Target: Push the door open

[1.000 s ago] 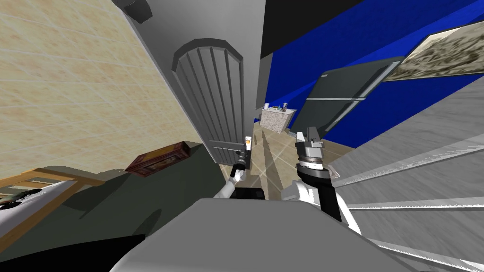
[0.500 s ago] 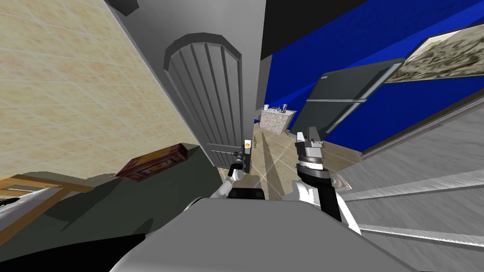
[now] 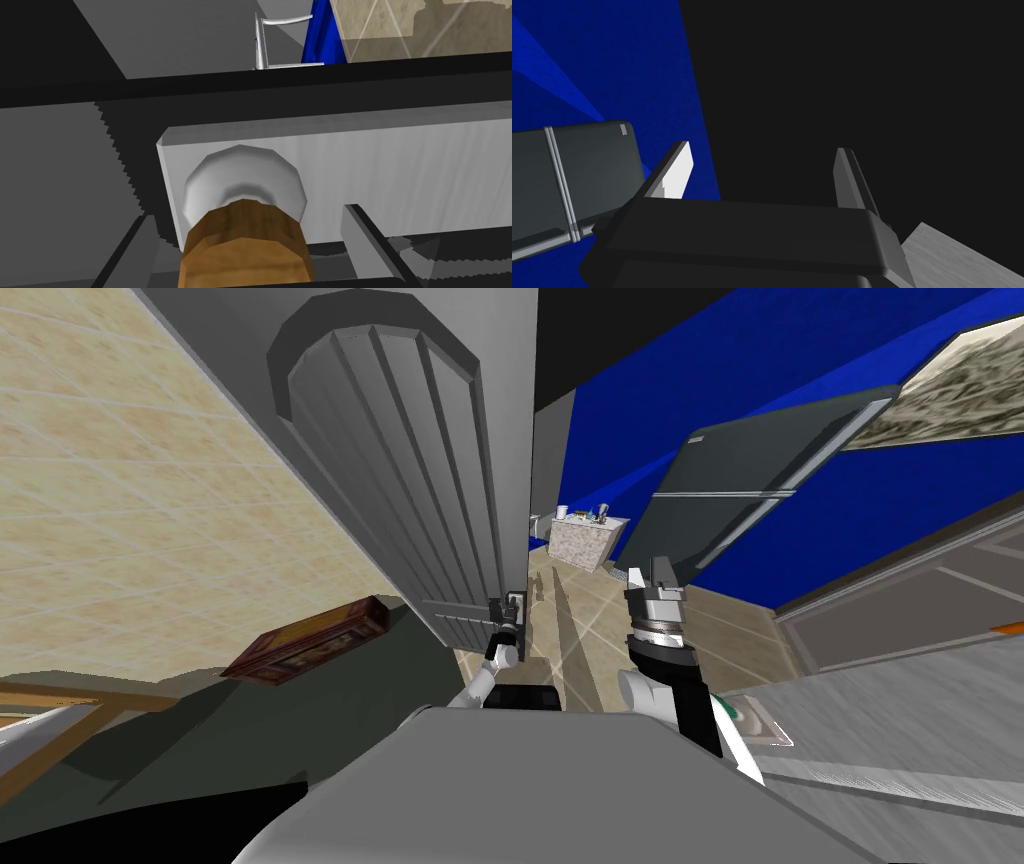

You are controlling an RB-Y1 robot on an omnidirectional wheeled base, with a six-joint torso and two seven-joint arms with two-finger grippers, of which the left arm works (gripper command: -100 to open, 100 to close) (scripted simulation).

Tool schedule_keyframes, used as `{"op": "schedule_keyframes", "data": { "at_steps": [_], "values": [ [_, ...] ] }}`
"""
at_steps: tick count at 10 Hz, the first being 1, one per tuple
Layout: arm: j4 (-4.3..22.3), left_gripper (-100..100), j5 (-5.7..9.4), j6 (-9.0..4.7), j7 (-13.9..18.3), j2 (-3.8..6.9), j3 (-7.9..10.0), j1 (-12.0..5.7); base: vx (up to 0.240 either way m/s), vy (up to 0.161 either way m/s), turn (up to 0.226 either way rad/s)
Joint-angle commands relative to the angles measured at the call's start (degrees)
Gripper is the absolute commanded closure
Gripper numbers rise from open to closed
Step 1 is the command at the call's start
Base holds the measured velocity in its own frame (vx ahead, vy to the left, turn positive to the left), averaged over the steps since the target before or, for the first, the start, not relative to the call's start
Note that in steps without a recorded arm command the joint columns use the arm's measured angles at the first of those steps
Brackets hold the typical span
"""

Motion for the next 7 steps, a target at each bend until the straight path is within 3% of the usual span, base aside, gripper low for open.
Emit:
{"op": "schedule_keyframes", "data": {
  "at_steps": [1,6,7],
  "values": [
    [0.1,100,0.00,-0.09,0.0,0.12,-0.04,0.01,-0.008,0.002,0.005],
    [0.1,100,0.00,-0.09,0.0,0.12,-0.04,0.01,-0.016,0.006,-0.004],
    [0.1,100,1.31,-1.03,-1.3,1.74,0.46,0.29,0.104,-0.066,-0.010]
  ]
}}
